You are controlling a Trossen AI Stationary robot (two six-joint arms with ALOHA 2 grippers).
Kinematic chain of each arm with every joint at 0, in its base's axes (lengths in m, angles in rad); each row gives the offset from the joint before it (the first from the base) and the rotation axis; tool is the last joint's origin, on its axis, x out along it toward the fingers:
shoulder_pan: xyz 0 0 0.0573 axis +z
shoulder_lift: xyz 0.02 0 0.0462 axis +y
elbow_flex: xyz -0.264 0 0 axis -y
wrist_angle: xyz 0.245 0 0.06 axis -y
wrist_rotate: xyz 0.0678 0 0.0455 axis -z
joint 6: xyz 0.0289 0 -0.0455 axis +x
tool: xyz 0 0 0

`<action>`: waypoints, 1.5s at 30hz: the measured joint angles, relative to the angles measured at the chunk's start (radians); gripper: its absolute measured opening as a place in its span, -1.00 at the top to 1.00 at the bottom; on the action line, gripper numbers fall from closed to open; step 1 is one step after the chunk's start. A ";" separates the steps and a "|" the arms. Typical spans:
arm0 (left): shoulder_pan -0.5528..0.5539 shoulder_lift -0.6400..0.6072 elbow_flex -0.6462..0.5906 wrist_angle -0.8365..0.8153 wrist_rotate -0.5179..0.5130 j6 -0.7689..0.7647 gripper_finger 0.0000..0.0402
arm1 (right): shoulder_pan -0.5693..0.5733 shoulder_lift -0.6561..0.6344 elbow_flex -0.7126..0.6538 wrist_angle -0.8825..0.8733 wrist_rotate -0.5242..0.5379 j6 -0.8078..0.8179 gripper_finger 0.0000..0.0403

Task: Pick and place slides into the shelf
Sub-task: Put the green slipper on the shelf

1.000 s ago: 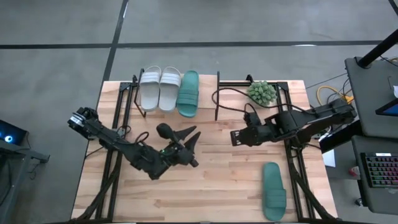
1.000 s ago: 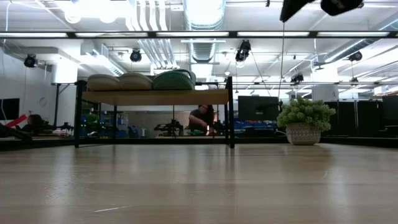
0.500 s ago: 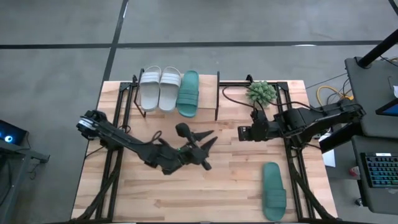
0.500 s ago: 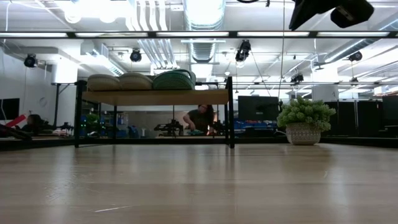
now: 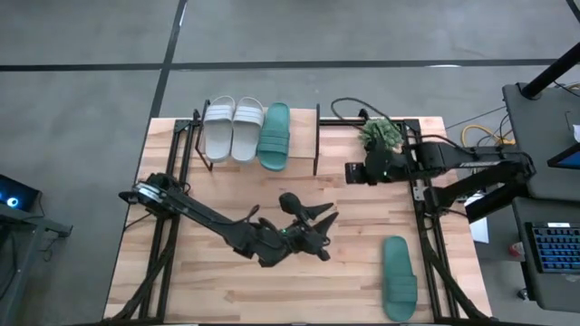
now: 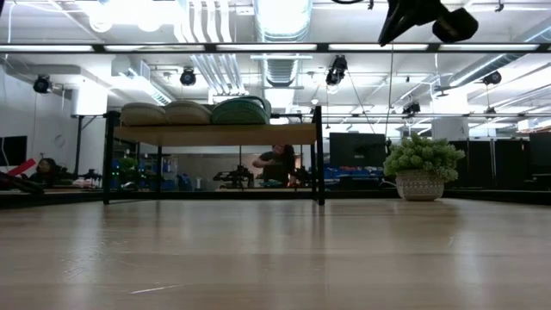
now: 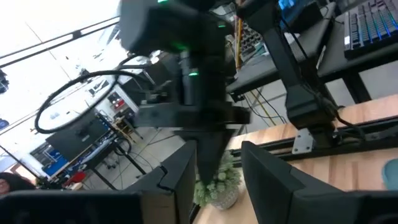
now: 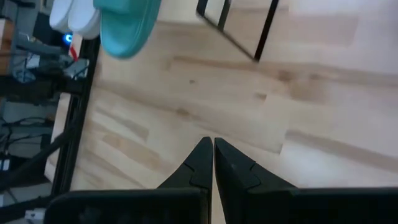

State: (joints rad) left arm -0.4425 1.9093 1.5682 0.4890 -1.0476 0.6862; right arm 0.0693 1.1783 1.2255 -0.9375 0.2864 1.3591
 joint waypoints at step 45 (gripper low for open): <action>0.016 0.108 0.074 0.001 -0.098 0.348 0.44 | 0.442 -0.034 -0.290 -0.060 -0.561 0.295 0.95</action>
State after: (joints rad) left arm -0.4263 2.0174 1.6424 0.4898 -1.1452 1.0337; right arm 0.5108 1.1442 0.9355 -0.9975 -0.2749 1.6541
